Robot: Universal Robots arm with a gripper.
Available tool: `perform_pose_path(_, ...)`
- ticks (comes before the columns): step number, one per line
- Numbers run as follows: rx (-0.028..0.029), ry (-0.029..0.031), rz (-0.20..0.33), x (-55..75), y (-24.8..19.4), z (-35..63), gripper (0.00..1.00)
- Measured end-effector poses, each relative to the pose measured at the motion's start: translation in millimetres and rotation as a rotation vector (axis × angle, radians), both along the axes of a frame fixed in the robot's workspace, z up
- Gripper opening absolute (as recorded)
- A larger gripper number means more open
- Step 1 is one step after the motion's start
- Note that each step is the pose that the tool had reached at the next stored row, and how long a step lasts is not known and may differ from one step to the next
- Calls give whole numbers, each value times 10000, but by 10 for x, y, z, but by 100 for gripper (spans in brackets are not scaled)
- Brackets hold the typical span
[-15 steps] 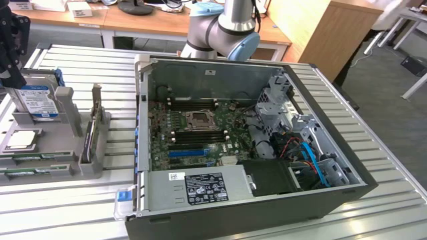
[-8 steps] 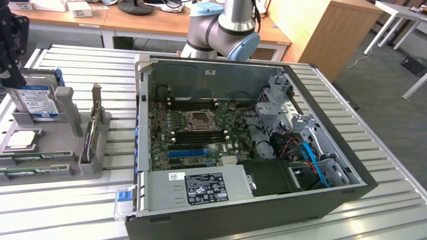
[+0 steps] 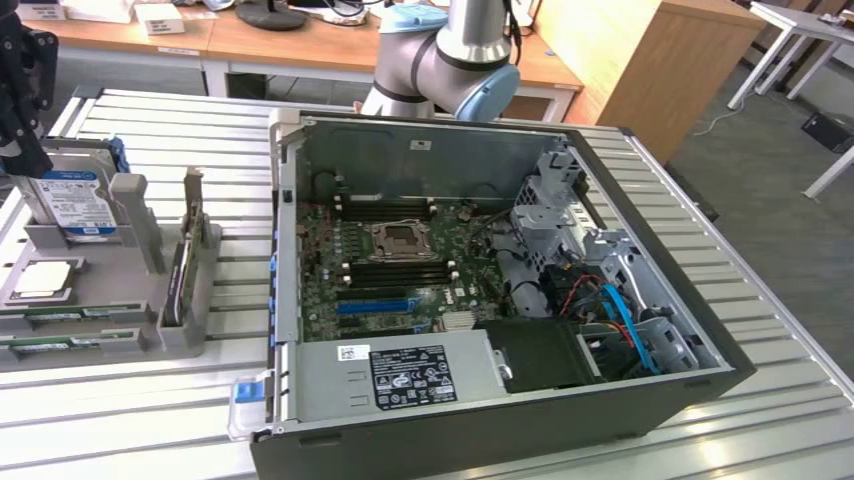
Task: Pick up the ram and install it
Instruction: 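Pick up the ram and move it above insertion slot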
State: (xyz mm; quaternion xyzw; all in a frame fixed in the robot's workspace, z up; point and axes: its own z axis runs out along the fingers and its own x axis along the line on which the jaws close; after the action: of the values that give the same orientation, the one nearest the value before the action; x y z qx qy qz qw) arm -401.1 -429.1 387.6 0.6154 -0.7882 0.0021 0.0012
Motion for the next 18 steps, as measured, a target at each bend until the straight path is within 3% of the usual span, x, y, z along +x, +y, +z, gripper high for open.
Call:
perform_pose_path(7,0,0,0,0,0,0,11)
perform_pose_path(9,0,0,0,0,0,0,23)
perform_pose_path(11,0,0,-1,0,0,0,23)
perform_pose_path(12,0,0,0,0,0,0,30)
perform_pose_path(16,0,0,62,0,0,0,30)
perform_pose_path(18,0,2,344,0,0,-1,30)
